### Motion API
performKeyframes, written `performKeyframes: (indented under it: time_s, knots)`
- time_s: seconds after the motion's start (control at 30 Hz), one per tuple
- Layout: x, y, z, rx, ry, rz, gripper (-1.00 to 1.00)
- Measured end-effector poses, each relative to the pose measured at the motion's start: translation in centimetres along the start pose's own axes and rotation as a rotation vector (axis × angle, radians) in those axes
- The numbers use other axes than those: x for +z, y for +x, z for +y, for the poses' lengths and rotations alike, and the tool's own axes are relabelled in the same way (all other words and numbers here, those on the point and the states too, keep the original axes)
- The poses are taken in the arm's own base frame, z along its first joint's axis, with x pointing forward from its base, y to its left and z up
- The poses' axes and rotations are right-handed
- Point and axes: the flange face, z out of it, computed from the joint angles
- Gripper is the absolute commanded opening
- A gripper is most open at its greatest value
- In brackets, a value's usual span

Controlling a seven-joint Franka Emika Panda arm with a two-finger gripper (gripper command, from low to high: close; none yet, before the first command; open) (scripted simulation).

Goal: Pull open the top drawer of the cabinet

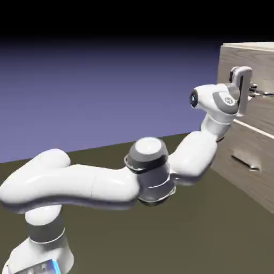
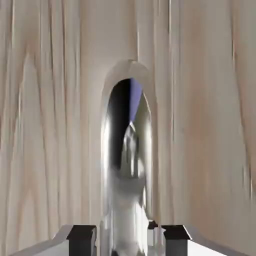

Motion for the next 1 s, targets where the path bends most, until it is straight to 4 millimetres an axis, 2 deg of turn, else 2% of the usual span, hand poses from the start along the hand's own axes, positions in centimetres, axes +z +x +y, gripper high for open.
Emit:
performKeyframes:
  time_s: [0.23, 0.47, 0.7, 0.97, 1.0]
  knots:
    - [-4.7, 0.0, 0.0, 0.0, 0.001, 0.0, -1.0]
    - [-10.4, 0.0, 0.0, 0.0, 0.001, -0.001, -1.0]
    - [-17.0, 0.0, 0.0, 0.0, 0.001, -0.001, -1.0]
    - [-25.6, 0.0, 0.0, 0.0, 0.002, -0.001, -1.0]
    - [-25.7, 0.0, 0.0, 0.0, 0.002, -0.001, 1.0]
